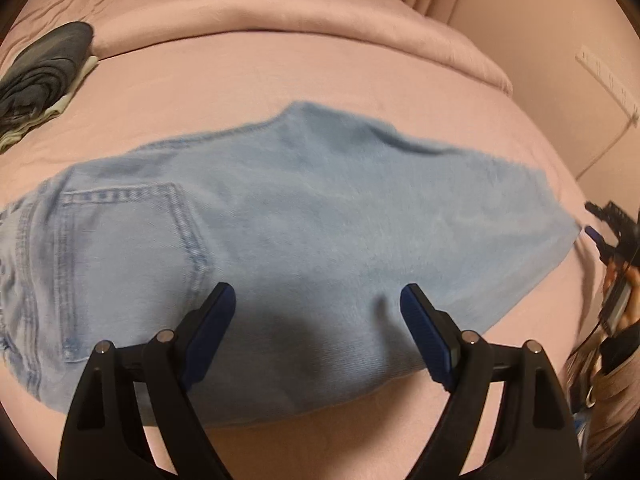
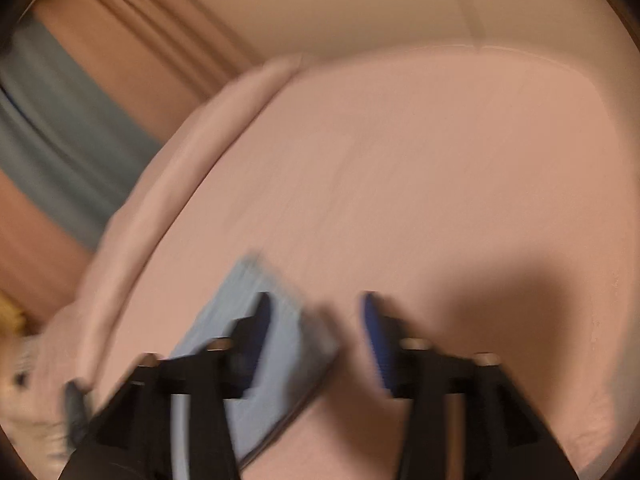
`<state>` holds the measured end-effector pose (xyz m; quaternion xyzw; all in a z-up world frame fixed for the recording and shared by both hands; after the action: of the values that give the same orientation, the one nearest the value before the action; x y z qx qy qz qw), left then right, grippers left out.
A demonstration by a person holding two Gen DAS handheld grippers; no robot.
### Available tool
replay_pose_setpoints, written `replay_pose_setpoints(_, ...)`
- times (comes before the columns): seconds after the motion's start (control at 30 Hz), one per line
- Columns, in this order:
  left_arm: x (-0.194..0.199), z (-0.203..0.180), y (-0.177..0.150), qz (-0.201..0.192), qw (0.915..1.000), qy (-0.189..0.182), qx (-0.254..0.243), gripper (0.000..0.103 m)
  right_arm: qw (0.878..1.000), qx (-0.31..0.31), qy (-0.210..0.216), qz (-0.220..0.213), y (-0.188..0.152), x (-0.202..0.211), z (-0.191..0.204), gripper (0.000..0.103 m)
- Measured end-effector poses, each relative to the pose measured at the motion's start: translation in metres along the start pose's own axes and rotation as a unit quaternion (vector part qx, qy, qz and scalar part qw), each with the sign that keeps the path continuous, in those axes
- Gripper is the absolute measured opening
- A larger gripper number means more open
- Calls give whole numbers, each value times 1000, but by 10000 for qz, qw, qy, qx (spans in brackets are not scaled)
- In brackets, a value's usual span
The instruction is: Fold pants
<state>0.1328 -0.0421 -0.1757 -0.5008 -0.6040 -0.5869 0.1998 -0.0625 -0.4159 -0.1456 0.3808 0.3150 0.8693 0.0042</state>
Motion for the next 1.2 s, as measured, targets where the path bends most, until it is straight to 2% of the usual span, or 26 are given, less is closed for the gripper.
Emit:
replay_pose_setpoints(0.07, 4, 4, 3, -91, 9999, -29, 77, 84, 9985, 513, 53, -178, 2, 11, 18, 54)
replay_pose_setpoints(0.17, 0, 7, 7, -151, 9995, -5, 288, 84, 9864, 1575, 419, 190, -13, 7, 59, 54)
replay_pose_setpoints(0.23, -5, 10, 6, -208, 9990, 117, 367, 85, 9690, 2334, 670, 465, -37, 0, 86, 54)
replay_pose_setpoints(0.3, -16, 16, 2, -107, 9987, 312, 396, 84, 9512, 2970, 575, 611, -62, -10, 98, 54)
replay_pose_setpoints(0.33, -21, 19, -1, -73, 9988, 294, 376, 85, 9437, 3193, 439, 751, -74, -22, 99, 54)
replay_pose_setpoints(0.4, -20, 17, -6, -200, 9992, 313, 161, 85, 9386, 3293, 224, 1009, -91, -43, 86, 53)
replay_pose_setpoints(0.43, -20, 14, -7, -153, 9991, 386, 42, 85, 9378, 3371, 267, 789, -94, -40, 82, 53)
replay_pose_setpoints(0.5, -19, 8, -6, -3, 9985, 541, -100, 85, 9310, 3556, 37, 817, -94, -36, 88, 53)
replay_pose_setpoints(0.57, -15, 1, -1, 22, 9992, 364, -133, 85, 9237, 3724, -214, 875, -94, -35, 105, 53)
replay_pose_setpoints(0.7, -16, -14, 15, -63, 9997, -236, -82, 85, 9144, 3885, 576, 982, -94, -29, 162, 53)
replay_pose_setpoints(0.8, -28, -32, 33, -23, 9986, -505, -133, 84, 9007, 3929, 1238, 1382, -103, -39, 196, 53)
replay_pose_setpoints(0.87, -38, -45, 46, -57, 9979, -583, -277, 84, 8907, 3950, 1494, 1683, -111, -58, 220, 44)
replay_pose_setpoints(0.9, -44, -52, 53, -47, 9974, -627, -363, 83, 8832, 4019, 1604, 1810, -120, -62, 228, 32)
replay_pose_setpoints(0.97, -63, -59, 67, 82, 9969, -627, -459, 83, 8726, 4188, 1589, 1946, -137, -75, 243, 27)
replay_pose_setpoints(1.03, -82, -61, 83, 251, 9970, -510, -530, 76, 8620, 4291, 1574, 2190, -152, -88, 247, 9)
replay_pose_setpoints(1.07, -93, -61, 89, 329, 9974, -345, -539, 73, 8615, 4301, 1485, 2250, -159, -92, 244, 9)
replay_pose_setpoints(1.13, -106, -61, 102, 369, 9976, -231, -531, 73, 8638, 4280, 1364, 2279, -151, -109, 264, 8)
replay_pose_setpoints(1.17, -107, -60, 107, 309, 9981, -222, -492, 74, 8669, 4189, 1334, 2349, -147, -113, 265, 8)
replay_pose_setpoints(1.2, -107, -59, 114, 240, 9986, -201, -430, 74, 8756, 3926, 1353, 2469, -140, -118, 266, 8)
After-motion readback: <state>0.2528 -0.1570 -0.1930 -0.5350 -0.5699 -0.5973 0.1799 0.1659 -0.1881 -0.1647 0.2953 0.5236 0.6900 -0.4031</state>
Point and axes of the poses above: each gripper's, at about its wrist camera, not at the fingertips, and x roughly against the way its jaws point, z to its left, y to its top, the point moved 1 cm from there along -x, roughly the way its jaws point, and after that the axes turned 3 degrees about z, right-handed, at the moved point
